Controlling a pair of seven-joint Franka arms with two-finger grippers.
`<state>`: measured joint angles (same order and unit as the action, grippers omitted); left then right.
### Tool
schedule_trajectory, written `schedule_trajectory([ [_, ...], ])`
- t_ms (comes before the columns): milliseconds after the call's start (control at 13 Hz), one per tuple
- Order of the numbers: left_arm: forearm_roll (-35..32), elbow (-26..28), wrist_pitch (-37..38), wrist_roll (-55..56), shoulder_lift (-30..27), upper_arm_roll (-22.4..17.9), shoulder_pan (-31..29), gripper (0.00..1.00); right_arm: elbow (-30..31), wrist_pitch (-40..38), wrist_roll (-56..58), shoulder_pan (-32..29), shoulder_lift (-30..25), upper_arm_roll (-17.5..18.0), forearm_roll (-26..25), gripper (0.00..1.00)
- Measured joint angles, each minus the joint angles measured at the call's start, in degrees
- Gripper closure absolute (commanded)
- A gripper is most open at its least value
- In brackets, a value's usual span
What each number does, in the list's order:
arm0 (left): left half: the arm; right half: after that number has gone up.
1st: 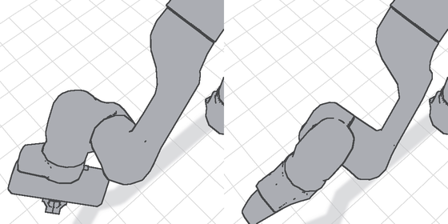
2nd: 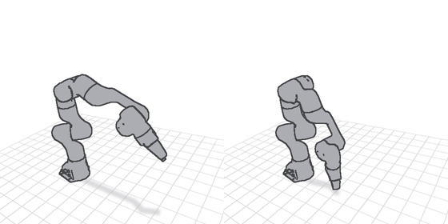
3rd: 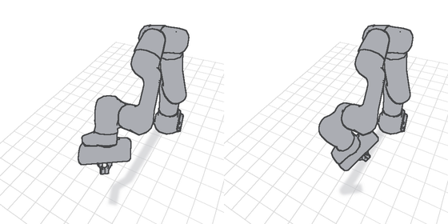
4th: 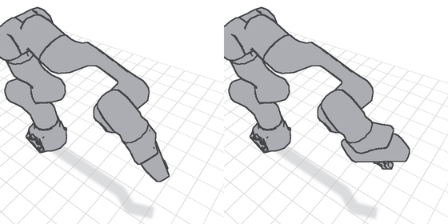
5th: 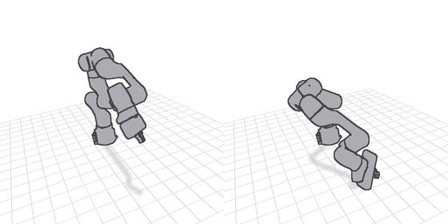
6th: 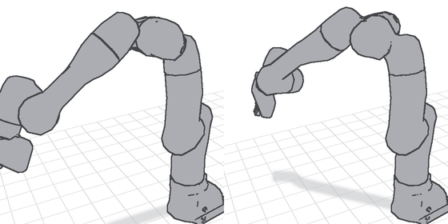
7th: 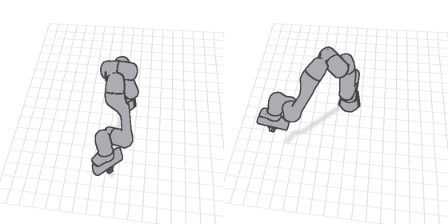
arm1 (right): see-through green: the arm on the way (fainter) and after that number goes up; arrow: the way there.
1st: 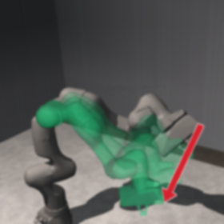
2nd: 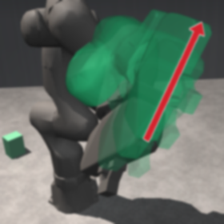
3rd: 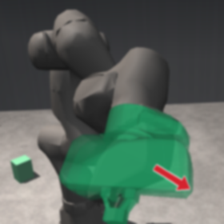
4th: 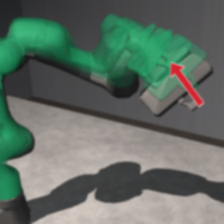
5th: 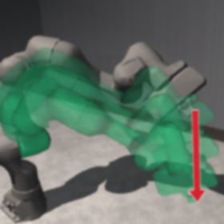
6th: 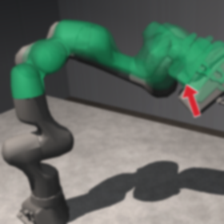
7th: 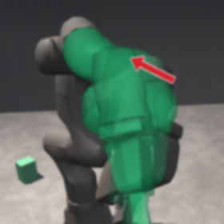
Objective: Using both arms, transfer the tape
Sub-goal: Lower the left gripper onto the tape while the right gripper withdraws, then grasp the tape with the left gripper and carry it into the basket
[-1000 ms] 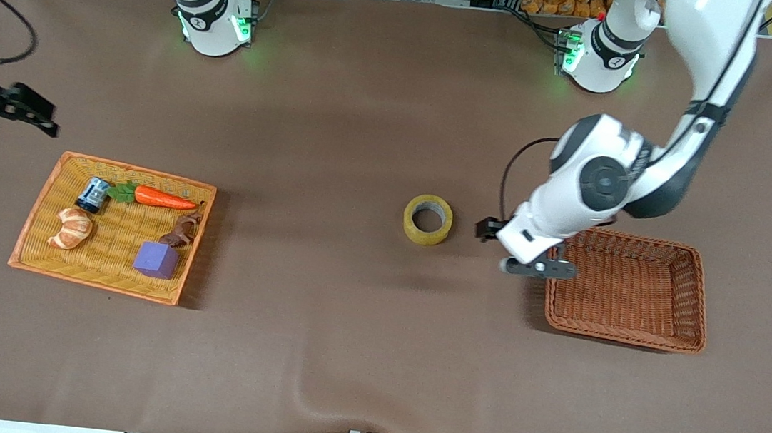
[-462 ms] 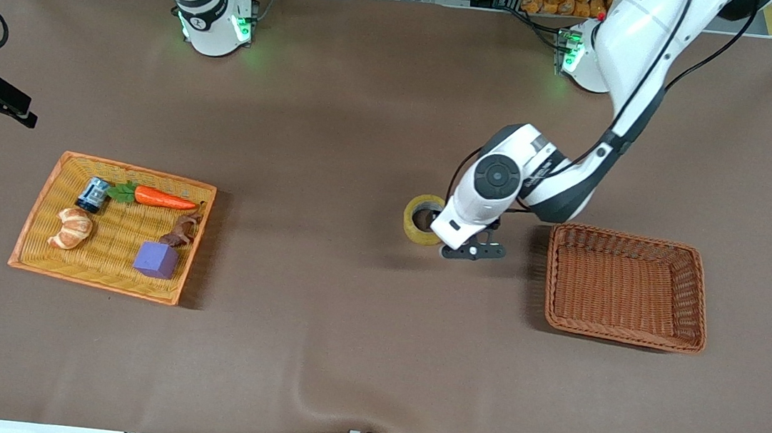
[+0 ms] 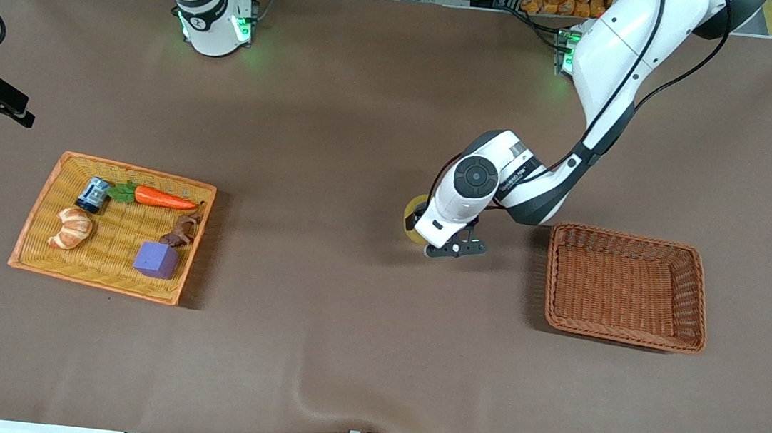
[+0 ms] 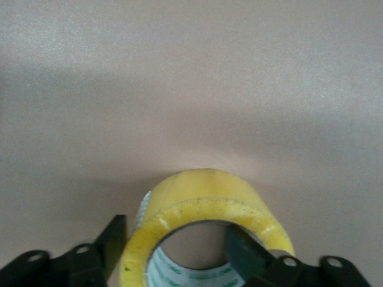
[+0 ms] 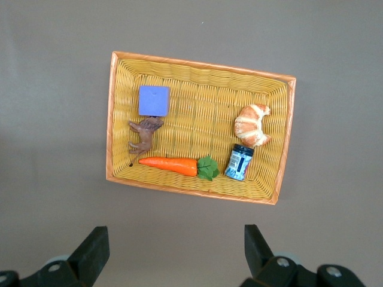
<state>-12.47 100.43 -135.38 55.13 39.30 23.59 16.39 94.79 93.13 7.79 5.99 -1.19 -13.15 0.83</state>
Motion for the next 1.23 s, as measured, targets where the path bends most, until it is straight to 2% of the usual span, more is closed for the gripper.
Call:
schedule_trajectory([
  [538, -0.05, 0.13, 0.26, 0.24, 0.31, -0.23, 0.01, 1.00, -1.20, 0.30, -0.02, 0.08, 0.53, 0.23, 0.25, 0.00],
  [615, -0.07, -0.11, 1.06, 0.25, 0.08, -0.36, -0.25, 1.00, -1.39, 0.30, -0.02, 0.09, 0.53, 0.25, 0.30, 0.00],
  [769, -0.30, -1.52, 7.33, -0.08, -2.71, -0.54, -2.33, 1.00, -1.46, 0.30, -0.02, 0.11, 0.58, 0.28, 0.34, 0.00],
  [1000, -0.24, -2.18, 17.58, -2.60, -12.29, -0.40, -11.27, 1.00, -1.49, 0.24, -0.04, 0.04, 0.69, 0.19, 0.34, 0.00],
  [1231, -0.10, -0.63, 19.20, -11.78, -16.24, -0.46, -22.30, 1.00, -1.50, 0.25, -0.21, 0.05, 0.86, 0.20, 0.36, 0.00],
])
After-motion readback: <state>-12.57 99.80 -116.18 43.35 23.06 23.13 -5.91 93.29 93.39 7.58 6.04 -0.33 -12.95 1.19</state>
